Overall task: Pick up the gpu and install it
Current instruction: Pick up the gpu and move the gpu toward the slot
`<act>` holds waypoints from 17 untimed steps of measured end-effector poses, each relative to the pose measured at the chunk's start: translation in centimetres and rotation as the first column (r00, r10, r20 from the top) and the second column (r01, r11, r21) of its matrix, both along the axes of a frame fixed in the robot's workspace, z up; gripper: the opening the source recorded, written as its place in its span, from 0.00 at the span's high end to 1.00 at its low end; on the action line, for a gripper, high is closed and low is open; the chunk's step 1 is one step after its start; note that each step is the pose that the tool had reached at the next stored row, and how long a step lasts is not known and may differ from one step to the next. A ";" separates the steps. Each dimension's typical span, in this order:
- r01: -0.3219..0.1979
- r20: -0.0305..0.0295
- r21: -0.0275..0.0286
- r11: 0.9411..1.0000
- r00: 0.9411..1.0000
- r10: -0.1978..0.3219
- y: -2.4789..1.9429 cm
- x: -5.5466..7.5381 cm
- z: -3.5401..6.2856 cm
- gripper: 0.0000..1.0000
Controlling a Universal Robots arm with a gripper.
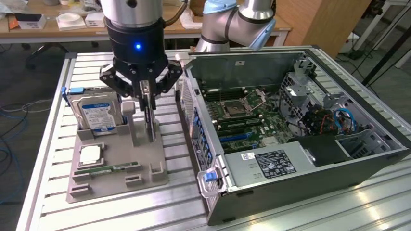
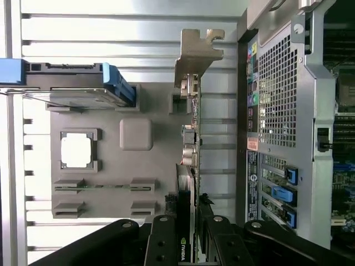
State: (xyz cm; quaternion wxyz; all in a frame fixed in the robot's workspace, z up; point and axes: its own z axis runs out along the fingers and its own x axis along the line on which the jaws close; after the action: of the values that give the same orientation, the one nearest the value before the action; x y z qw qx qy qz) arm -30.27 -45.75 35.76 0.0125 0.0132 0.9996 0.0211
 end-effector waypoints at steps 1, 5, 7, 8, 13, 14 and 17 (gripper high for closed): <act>0.000 0.000 0.000 1.000 1.000 0.000 0.00 0.0 0.23 0.74; 0.000 0.000 0.000 1.000 1.000 0.000 0.00 0.0 1.34 0.74; 0.000 0.000 0.000 1.000 1.000 0.000 0.00 0.0 1.71 0.74; 0.000 0.000 0.000 1.000 1.000 0.000 0.00 0.0 1.89 0.74; 0.000 0.000 0.000 1.000 1.000 0.000 0.00 0.0 2.88 0.74; 0.000 0.000 0.000 1.000 1.000 0.000 0.00 0.0 3.10 0.74; 0.000 0.000 0.000 1.000 1.000 0.000 0.00 0.0 3.90 0.74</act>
State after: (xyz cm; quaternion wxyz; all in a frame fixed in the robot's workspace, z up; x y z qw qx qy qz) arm -30.27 -45.75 39.66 0.0125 0.0132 0.9996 0.0211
